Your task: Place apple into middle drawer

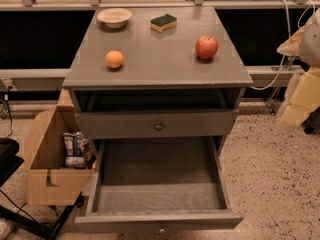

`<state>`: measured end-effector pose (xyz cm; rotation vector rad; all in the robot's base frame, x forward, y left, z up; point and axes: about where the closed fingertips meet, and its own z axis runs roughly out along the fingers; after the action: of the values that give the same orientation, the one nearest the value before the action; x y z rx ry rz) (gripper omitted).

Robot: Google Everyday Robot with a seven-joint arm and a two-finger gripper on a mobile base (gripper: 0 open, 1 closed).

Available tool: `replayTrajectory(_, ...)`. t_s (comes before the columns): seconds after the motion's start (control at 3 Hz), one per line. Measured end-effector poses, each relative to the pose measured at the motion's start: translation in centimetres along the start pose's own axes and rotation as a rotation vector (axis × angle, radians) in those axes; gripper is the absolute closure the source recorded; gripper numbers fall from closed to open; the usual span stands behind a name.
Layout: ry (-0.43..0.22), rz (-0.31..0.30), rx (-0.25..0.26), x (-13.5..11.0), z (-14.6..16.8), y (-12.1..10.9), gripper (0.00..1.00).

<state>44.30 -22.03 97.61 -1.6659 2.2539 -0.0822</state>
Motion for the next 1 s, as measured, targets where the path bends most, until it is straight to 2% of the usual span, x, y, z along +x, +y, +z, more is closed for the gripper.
replayTrajectory(0.33, -0.069, 0.115, 0.007, 1.0, 2.0, -1.9, 0.0)
replayTrajectory(0.67, -0.233, 0.255, 0.062, 1.5, 5.1, -6.6, 0.0)
replayTrajectory(1.0, -0.428, 0.328, 0.15, 0.4, 6.7, -12.5, 0.0)
